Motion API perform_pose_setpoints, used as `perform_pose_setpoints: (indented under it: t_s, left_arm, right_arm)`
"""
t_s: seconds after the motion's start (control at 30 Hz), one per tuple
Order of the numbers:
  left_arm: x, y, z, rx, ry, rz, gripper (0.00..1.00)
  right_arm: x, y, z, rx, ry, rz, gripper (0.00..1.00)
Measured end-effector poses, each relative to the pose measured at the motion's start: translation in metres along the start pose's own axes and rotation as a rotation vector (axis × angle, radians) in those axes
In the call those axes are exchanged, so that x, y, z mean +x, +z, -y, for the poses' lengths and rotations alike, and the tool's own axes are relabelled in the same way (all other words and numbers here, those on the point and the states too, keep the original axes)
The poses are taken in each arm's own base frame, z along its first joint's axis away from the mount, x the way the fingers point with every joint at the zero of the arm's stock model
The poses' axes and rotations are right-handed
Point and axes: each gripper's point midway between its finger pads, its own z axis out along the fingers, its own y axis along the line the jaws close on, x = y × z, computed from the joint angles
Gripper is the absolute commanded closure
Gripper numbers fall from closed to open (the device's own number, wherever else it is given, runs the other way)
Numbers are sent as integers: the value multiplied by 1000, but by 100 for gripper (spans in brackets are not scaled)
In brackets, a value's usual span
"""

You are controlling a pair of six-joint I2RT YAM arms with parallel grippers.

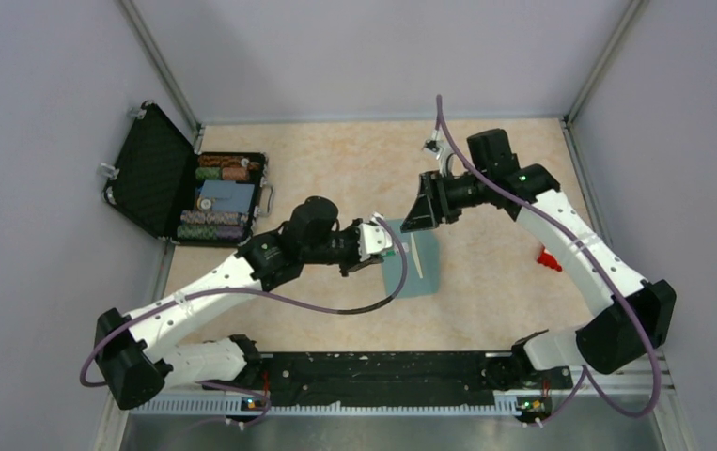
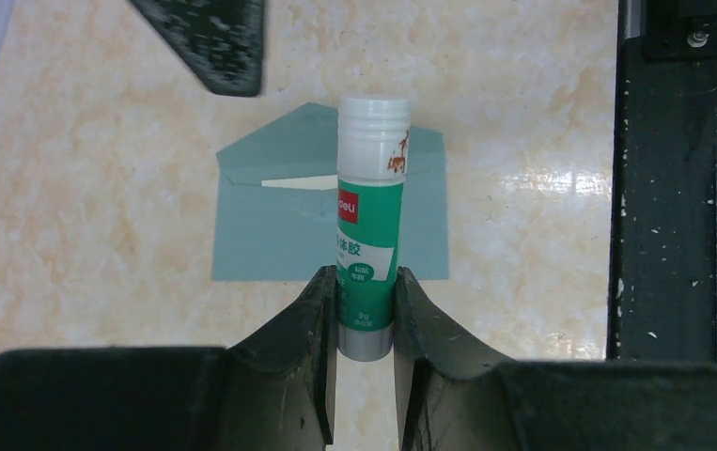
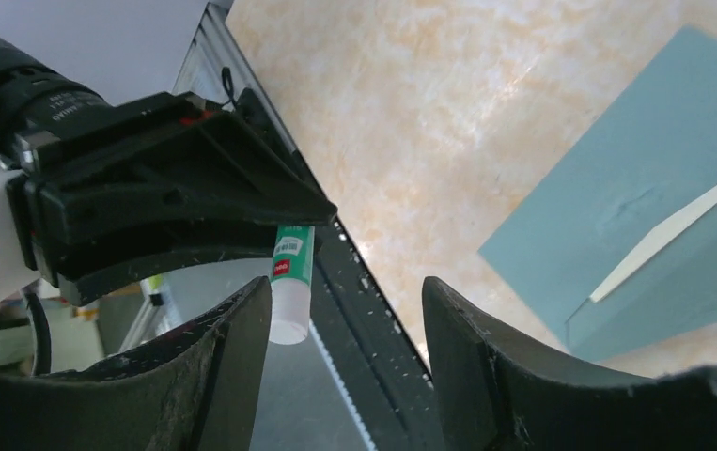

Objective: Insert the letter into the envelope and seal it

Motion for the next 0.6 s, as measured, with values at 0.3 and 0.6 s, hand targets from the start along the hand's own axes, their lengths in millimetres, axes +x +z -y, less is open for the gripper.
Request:
perform_pose_setpoints:
  t_s: [0.3, 0.6]
  left_arm:
    - [6, 2, -3, -9, -153, -24, 100]
    - [4, 8, -5, -14, -197, -12, 100]
  right_arm:
    - [29, 12, 0, -60, 92, -105, 51]
    - [40, 18, -15, -119, 70, -146, 69]
